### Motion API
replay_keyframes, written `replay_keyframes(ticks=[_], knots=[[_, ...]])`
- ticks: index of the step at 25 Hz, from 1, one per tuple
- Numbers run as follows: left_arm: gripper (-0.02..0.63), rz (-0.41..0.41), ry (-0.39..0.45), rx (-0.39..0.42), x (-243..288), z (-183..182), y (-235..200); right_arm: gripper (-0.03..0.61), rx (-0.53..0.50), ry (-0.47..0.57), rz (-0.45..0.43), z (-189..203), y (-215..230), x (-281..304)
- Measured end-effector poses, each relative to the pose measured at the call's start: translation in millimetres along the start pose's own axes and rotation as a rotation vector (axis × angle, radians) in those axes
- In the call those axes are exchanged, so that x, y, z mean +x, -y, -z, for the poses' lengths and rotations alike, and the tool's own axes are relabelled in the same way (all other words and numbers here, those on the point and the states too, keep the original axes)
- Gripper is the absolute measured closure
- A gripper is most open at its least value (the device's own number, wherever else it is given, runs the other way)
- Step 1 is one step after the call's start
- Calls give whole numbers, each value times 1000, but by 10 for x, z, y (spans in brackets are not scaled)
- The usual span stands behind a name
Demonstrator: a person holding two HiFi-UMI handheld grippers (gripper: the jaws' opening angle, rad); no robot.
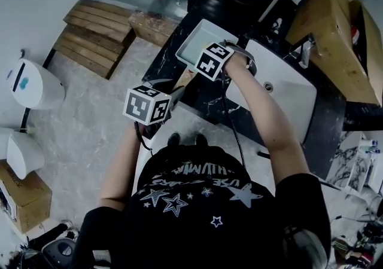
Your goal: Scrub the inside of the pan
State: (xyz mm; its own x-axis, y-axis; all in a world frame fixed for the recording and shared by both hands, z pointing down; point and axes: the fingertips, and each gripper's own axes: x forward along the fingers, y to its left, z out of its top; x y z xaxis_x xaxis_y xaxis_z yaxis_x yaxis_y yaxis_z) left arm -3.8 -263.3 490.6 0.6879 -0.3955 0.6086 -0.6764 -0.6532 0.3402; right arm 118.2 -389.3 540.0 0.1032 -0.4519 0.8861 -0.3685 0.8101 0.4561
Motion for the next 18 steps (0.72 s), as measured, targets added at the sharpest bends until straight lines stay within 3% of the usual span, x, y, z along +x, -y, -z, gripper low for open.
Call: replay_keyframes(ticks=[18], knots=[[476, 10, -8, 15, -1, 20, 18, 497, 47, 57, -123, -141, -434, -226]])
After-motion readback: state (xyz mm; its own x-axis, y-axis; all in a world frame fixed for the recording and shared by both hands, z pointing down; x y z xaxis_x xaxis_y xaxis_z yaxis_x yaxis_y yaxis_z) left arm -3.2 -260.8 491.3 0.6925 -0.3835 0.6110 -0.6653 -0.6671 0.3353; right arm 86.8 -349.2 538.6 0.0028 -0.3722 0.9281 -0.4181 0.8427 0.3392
